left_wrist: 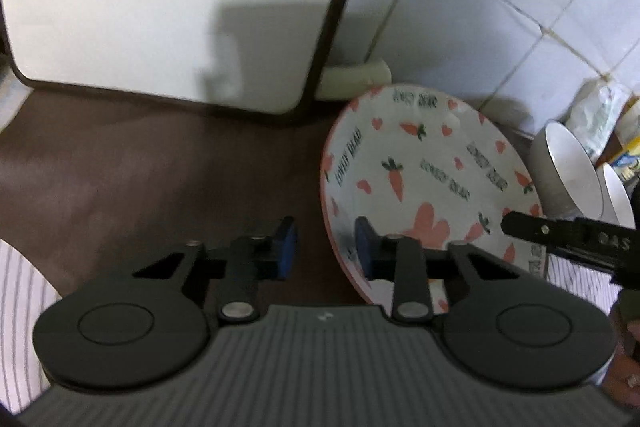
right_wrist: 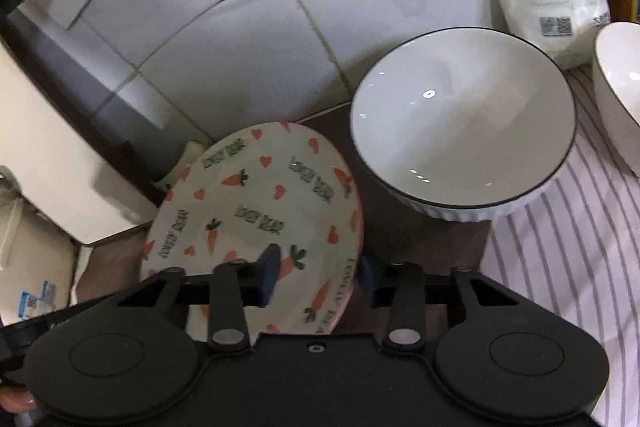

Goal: Organize plates and bowls

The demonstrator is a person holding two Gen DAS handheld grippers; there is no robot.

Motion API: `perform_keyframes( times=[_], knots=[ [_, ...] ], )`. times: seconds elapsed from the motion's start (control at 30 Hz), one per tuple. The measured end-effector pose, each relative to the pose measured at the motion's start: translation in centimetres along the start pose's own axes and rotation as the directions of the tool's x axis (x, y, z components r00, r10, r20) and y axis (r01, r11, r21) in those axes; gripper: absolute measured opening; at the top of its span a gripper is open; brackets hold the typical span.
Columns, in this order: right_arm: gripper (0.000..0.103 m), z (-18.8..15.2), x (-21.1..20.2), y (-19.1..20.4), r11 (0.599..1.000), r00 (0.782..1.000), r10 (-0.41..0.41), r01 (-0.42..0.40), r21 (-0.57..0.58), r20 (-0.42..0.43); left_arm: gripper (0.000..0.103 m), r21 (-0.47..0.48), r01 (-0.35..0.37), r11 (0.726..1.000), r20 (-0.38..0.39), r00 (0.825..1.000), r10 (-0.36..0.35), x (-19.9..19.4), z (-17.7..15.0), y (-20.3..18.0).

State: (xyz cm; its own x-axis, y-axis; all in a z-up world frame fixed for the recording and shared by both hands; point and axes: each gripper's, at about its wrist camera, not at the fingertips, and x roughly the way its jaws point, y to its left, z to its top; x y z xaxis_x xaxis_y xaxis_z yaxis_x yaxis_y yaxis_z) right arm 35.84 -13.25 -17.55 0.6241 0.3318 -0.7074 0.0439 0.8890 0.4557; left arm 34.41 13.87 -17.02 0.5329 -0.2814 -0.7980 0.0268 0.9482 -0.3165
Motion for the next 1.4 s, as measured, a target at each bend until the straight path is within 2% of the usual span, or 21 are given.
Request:
perform_keyframes(
  times=[0.03,0.07,0.2,0.3,0.47,0.6,0.7,0.9,1.2,1.4],
  knots=[
    [0.021,0.0,0.1,-0.1,1.0,1.0,-0.021,0.021,-0.006,-0.001,0.02,-0.014,0.014,1.0,0.007,1.0,-0.014,0.1,-0.2,0.1],
    [0.019,-0.1,0.2,-0.3,0.999,0.999,-0.034,0.034,-0.005,-0.005,0.019,-0.026,0.025,0.999,0.012,1.0,-0.024,0.3,-0.3,0.3],
    [0.018,-0.2,0.3,-1.0,1.0,1.0,-0.007,0.006,0.018,0.006,0.013,-0.048,0.045,0.998,0.035,0.998,-0.044,1.0,-0.8,0.4],
    [0.018,-0.4,0.3,-1.3,1.0,1.0,0.006,-0.007,0.022,0.029,0.012,-0.071,0.049,0.996,0.047,0.998,-0.046,1.7,-1.0,0.3],
    [0.017,-0.6,-0.3,-1.7,0.998,0.997,0.059,-0.06,0.009,0.041,0.013,-0.049,-0.008,0.999,0.054,0.999,0.01,2.0,-1.0,-0.8],
    [0.018,-0.6,-2.3,-1.2,0.997,0.994,0.08,-0.08,-0.009,0.072,0.013,-0.03,-0.014,0.999,0.077,0.997,0.016,0.9,-1.5,-1.7],
    [0.018,-1.5,-4.4,-1.4,0.993,0.988,0.117,-0.117,-0.004,0.103,0.013,-0.027,-0.009,1.0,0.113,0.993,0.012,-0.3,-2.6,-2.1],
    [0.018,-3.8,-9.5,-1.6,0.985,0.976,0.168,-0.17,0.006,0.137,0.014,-0.026,-0.013,1.0,0.127,0.992,0.017,-3.4,-5.0,-3.0],
    [0.019,-7.7,-17.5,-2.5,0.981,0.964,0.193,-0.19,-0.036,0.182,0.015,-0.04,0.014,0.999,0.103,0.995,-0.01,-10.9,-9.0,-6.3],
    [0.019,-9.8,-20.2,-4.1,0.986,0.968,0.164,-0.158,-0.048,0.191,0.015,-0.02,0.028,0.999,0.08,0.996,-0.026,-12.8,-12.1,-8.8]
  ],
)
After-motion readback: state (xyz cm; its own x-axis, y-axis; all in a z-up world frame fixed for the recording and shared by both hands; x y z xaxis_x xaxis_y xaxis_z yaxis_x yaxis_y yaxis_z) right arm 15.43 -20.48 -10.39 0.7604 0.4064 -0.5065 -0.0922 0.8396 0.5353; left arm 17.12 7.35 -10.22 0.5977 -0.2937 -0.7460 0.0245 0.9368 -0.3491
